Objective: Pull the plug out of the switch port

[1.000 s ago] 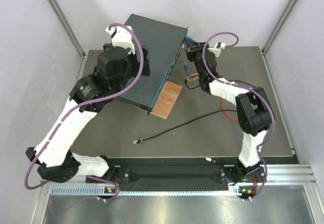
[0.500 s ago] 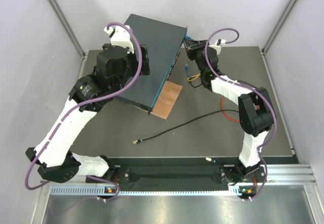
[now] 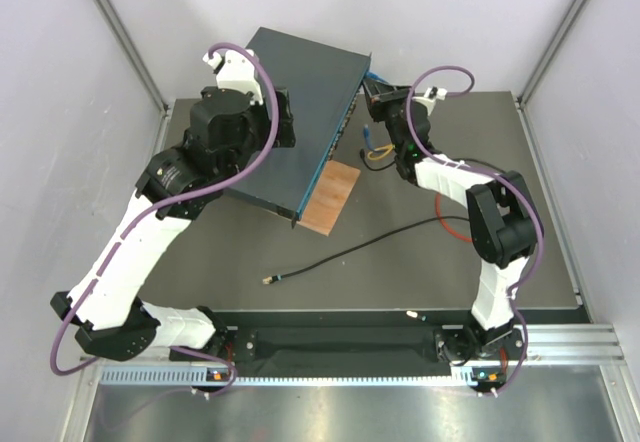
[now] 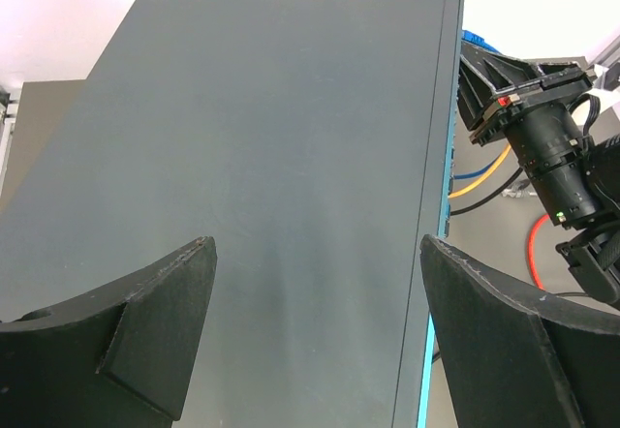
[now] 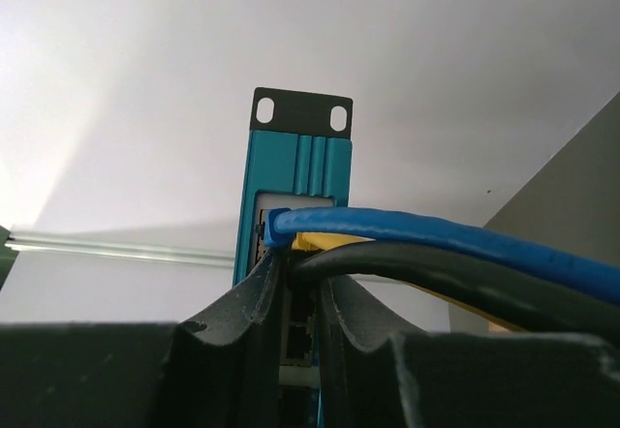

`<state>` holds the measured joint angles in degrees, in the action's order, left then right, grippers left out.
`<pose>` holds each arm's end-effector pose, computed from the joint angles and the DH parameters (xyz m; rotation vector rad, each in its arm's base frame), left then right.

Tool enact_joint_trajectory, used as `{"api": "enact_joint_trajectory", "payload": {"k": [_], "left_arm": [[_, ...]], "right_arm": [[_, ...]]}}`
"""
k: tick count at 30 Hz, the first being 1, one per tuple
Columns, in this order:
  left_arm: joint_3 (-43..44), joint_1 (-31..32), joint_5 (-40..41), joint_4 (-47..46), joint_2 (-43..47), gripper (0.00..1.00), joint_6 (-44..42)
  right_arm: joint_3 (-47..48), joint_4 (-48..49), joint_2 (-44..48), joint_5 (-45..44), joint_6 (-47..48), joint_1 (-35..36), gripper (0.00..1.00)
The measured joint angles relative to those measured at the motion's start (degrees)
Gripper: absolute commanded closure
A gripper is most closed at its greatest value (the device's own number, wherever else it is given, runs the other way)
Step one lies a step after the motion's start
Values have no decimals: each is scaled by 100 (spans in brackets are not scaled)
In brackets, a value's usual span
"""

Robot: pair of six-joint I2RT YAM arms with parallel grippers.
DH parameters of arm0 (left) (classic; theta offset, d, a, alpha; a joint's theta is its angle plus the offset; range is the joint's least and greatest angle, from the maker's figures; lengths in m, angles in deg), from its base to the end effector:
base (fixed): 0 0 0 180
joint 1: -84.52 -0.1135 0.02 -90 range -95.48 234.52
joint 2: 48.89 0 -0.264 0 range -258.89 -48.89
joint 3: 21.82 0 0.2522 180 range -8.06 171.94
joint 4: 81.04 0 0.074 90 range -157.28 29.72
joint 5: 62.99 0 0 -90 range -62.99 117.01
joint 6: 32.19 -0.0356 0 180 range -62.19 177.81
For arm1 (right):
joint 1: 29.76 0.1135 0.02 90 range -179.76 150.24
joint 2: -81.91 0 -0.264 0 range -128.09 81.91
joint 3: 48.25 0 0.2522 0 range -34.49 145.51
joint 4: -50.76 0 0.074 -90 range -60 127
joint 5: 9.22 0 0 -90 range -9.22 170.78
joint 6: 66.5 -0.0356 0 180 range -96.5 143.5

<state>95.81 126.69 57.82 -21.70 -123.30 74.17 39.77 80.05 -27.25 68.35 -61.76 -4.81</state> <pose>0.1852 -0.1431 0.5115 0.0381 1.8170 -0.2264 0.4108 0.1827 0.2873 0.9673 1.2691 1.3992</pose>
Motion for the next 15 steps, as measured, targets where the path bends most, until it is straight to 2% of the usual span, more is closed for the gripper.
{"api": "enact_joint_trajectory", "payload": {"k": [8,15], "left_arm": [[0,-24,-39,31,-17,9,13],[0,-59,-122,116,-50,9,50]], "right_arm": [[188,-424,26,4,31,-2,100],[138,-328,37,149,-39,-92,100]]}}
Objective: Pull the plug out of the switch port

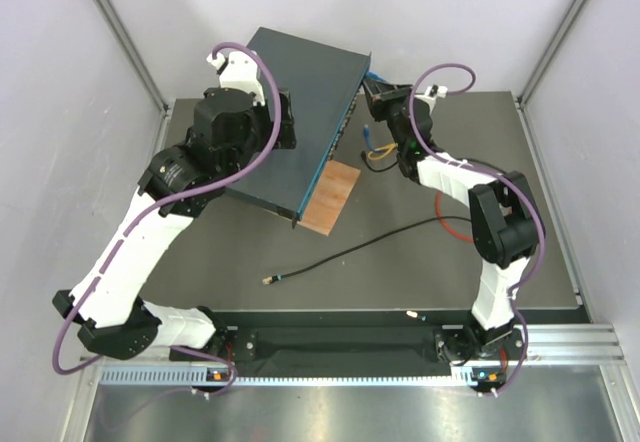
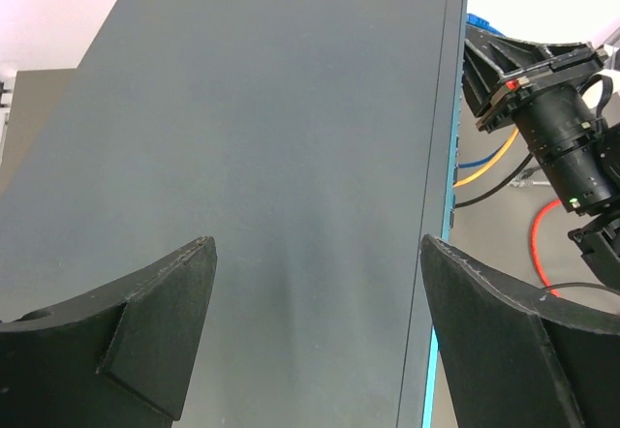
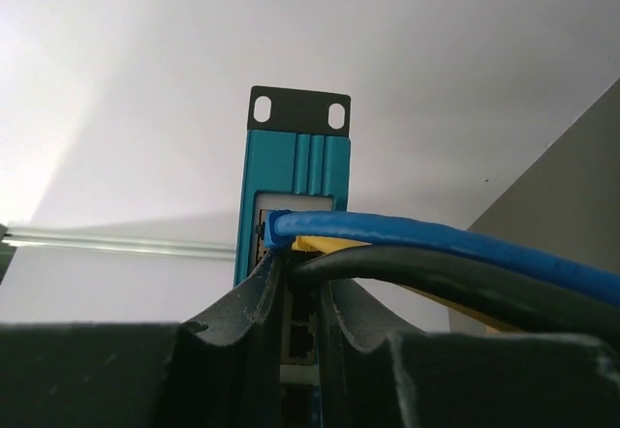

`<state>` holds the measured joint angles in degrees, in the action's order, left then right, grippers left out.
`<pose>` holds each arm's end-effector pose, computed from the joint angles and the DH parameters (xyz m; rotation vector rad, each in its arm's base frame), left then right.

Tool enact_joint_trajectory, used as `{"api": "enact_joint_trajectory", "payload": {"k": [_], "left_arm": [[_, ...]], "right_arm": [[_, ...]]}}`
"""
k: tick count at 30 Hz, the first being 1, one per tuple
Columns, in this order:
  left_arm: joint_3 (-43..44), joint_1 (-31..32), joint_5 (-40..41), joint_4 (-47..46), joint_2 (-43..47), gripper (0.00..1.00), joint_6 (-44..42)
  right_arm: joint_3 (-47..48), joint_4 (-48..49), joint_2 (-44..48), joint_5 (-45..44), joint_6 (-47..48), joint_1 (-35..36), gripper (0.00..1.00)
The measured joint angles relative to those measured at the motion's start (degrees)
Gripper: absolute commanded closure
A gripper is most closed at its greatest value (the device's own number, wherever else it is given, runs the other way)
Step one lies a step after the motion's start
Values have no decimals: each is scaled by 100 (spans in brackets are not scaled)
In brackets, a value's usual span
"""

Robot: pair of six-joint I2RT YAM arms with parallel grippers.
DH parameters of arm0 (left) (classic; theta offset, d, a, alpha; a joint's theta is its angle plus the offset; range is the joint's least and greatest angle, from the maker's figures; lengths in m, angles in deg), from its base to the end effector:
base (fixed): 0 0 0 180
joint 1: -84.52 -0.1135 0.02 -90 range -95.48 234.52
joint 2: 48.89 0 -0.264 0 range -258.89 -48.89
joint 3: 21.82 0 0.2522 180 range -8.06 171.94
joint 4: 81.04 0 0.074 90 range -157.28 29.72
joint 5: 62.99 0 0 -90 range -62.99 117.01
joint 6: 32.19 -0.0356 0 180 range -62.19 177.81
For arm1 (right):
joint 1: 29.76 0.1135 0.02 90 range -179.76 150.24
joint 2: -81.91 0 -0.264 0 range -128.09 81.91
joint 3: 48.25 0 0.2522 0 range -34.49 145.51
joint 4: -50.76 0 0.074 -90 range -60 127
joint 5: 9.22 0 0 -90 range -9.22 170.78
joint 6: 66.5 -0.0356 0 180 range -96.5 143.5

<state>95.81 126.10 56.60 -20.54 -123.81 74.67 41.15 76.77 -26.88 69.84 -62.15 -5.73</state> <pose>0.1886 -0.1439 0.5074 0.0469 1.8451 -0.2275 0.4148 0.1775 0.2923 0.9765 1.2984 1.3937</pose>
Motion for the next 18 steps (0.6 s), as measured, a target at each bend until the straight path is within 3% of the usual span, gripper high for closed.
{"api": "enact_joint_trajectory", "payload": {"k": [18], "left_arm": [[0,-31,-173,116,-37,11,448]], "right_arm": [[-857,782,251,531,-796,-391,100]]}}
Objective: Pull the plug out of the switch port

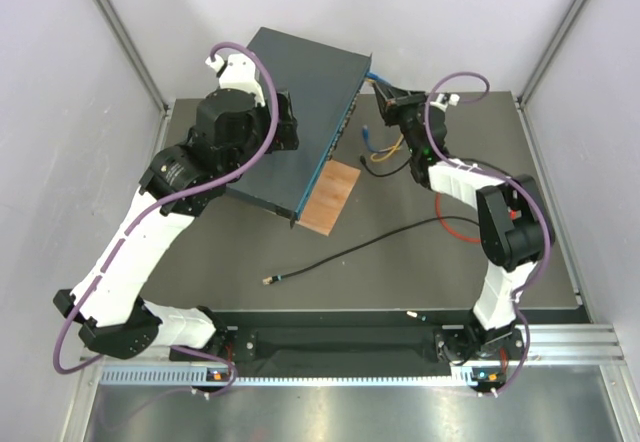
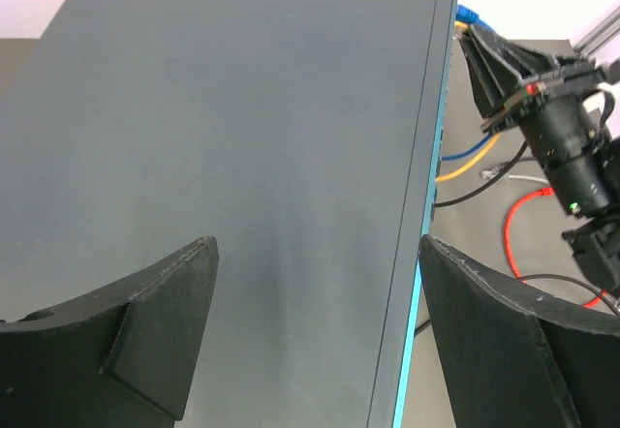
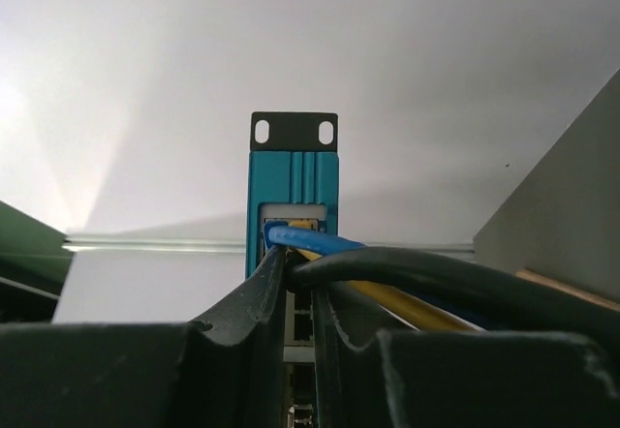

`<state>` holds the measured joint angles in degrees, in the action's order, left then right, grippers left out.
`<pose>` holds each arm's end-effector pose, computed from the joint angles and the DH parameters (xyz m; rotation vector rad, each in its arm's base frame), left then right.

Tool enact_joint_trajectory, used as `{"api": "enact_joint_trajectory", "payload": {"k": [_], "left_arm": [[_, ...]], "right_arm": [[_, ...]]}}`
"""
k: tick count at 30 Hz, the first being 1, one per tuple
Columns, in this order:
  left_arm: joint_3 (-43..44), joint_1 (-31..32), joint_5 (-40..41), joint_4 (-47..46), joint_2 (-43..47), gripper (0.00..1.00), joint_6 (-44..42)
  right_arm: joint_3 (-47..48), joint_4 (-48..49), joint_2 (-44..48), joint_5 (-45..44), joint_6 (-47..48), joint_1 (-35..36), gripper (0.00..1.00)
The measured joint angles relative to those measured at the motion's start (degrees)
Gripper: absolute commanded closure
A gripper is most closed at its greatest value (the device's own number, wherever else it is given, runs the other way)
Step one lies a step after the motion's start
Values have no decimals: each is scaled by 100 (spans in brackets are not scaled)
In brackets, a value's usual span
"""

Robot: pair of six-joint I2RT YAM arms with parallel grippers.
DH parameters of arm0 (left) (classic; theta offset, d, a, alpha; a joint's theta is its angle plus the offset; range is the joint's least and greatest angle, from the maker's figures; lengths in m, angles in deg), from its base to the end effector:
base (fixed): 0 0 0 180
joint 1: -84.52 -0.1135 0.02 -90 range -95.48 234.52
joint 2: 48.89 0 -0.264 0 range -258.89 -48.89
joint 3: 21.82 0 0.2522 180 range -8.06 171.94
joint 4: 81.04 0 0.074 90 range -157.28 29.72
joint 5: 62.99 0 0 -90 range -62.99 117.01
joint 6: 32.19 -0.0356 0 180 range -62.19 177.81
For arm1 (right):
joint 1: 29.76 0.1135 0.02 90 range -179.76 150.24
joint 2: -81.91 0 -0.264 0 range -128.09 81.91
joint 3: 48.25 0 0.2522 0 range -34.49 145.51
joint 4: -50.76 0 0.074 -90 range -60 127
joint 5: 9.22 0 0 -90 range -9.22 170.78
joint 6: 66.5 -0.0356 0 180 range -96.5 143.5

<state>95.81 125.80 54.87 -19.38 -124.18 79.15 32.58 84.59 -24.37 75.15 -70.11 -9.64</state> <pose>0.1905 -0.1451 0.5038 -0.0002 1.8777 -0.2896 0.4050 0.1446 0.2745 1.0439 1.2439 1.5287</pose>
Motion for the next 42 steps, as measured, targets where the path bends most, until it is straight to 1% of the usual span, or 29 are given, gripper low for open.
{"api": "enact_joint_trajectory", "payload": {"k": [4,7,10,16,17,20,21,24,27,29,34,37,38,40,41,42], "left_arm": [[0,0,-22,44,-13,12,55],[0,0,-59,81,-44,12,92],[0,0,-111,162,-81,12,79],[0,0,-197,356,-133,12,-37],[0,0,-232,376,-133,12,-55],[0,0,-345,387,-133,13,-125],[0,0,-398,398,-133,13,-157],[0,0,-605,461,-133,13,-227],[0,0,-826,551,-133,13,-310],[0,0,-944,625,-127,13,-352],[0,0,-1108,710,0,13,-398],[0,0,-1137,719,144,13,-407],[0,0,-1152,728,201,13,-409],[0,0,-1191,754,269,13,-415],[0,0,-1202,769,284,13,-417],[0,0,-1222,780,293,13,-424]], "right_arm": [[315,-675,70,155,286,-4,100],[330,-1600,466,232,525,9,100],[205,-2389,1189,459,778,9,100],[197,-3836,2702,1276,1152,-15,100],[210,-4223,2962,1410,1281,-66,100],[302,-5451,3637,1639,1687,-531,100],[356,-5860,3838,1707,1856,-874,100],[468,-6658,4118,1773,2280,-1943,100],[461,-7171,4057,1856,2590,-2566,100],[461,-7436,3827,2033,2769,-2782,96],[466,-7777,2817,2518,3034,-3174,93],[623,-7849,2085,2697,3167,-3368,88],[710,-7858,1808,2723,3239,-3418,82],[896,-7866,1370,2728,3388,-3456,77],[1001,-7875,1200,2723,3477,-3456,69],[1134,-7930,1032,2728,3565,-3456,63]]}}
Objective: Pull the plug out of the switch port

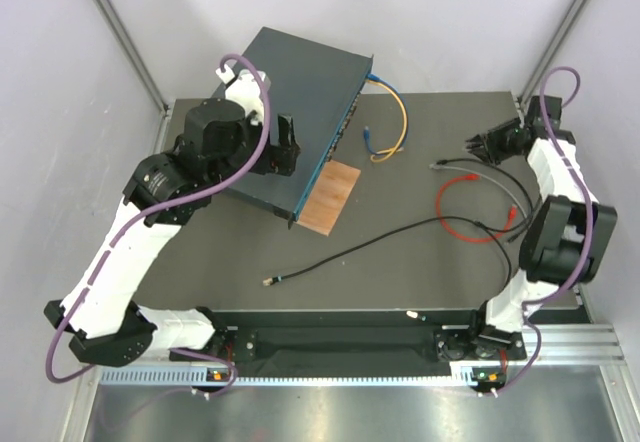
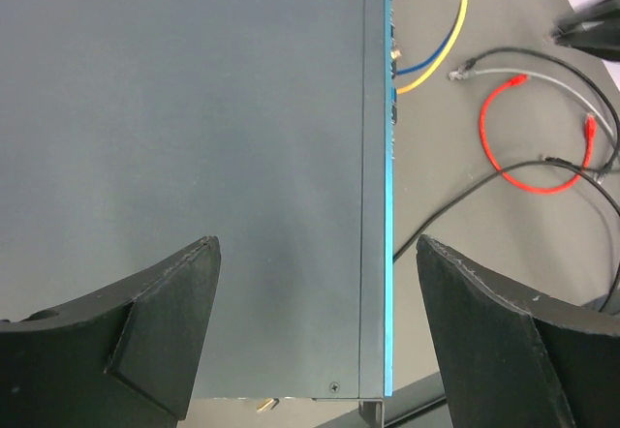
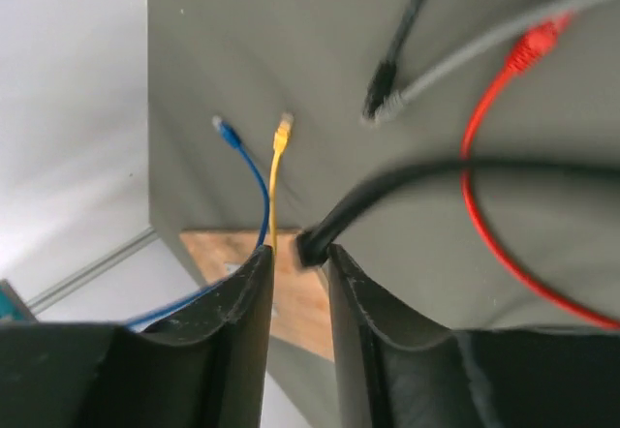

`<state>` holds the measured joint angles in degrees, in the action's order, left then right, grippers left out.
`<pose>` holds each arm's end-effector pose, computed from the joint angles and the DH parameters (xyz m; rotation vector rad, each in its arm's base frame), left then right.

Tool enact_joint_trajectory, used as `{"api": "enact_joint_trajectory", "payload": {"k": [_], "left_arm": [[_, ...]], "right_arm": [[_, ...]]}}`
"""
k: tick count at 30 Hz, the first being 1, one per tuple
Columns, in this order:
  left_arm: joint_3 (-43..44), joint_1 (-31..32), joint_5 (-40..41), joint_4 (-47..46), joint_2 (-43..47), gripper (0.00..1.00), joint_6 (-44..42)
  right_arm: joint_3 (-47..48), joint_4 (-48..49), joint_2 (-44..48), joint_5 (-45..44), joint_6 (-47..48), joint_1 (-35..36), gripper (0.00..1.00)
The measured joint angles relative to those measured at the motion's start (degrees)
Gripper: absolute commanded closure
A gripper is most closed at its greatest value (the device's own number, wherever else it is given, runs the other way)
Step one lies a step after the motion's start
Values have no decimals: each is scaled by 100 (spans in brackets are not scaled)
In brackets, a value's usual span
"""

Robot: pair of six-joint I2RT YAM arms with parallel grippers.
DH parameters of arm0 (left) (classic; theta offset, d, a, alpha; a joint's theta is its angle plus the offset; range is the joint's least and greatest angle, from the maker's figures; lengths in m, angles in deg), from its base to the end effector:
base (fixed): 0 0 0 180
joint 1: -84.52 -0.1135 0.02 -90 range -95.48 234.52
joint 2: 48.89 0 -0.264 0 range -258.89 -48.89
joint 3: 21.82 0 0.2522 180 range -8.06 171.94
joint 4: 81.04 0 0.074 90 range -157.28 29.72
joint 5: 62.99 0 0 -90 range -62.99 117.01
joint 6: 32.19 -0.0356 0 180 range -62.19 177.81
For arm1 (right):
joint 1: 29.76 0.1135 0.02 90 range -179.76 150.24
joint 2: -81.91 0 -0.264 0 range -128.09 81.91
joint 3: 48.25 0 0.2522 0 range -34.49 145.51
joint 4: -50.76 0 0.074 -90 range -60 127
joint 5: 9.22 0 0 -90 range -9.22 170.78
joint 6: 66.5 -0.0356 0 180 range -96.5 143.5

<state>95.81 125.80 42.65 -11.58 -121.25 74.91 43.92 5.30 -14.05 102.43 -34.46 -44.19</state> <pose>0.1689 -0.1355 0.4999 0.2438 1.9823 -0.3893 0.3606 -0.0792 0.2783 1.3352 2.1257 0.7895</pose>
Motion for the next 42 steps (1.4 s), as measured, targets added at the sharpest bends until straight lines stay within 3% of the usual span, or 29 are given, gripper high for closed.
{"api": "enact_joint_trajectory", "payload": {"k": [2,5,9,16,21,27,31,42], "left_arm": [[-15,0,-55,24,2,14,-31],[-116,0,-164,72,28,14,-98],[-179,0,-284,116,76,13,-227],[-256,0,-299,52,284,12,-271],[-444,-2,-162,-55,214,13,-155],[-538,-4,39,-212,-103,12,-131],[-496,-7,81,-208,-208,12,-205],[-280,-26,341,-201,-415,12,-835]], "right_arm": [[310,-72,-297,-7,201,7,47],[649,-240,-575,-111,496,63,36],[769,-599,-533,-400,745,251,33],[1606,-1034,-214,-686,1097,933,35],[1644,-350,470,-627,1172,1543,39],[1036,1252,1051,-315,684,2068,48],[935,1801,831,-184,184,2192,55],[1104,2931,-221,-98,-570,2861,56]]}}
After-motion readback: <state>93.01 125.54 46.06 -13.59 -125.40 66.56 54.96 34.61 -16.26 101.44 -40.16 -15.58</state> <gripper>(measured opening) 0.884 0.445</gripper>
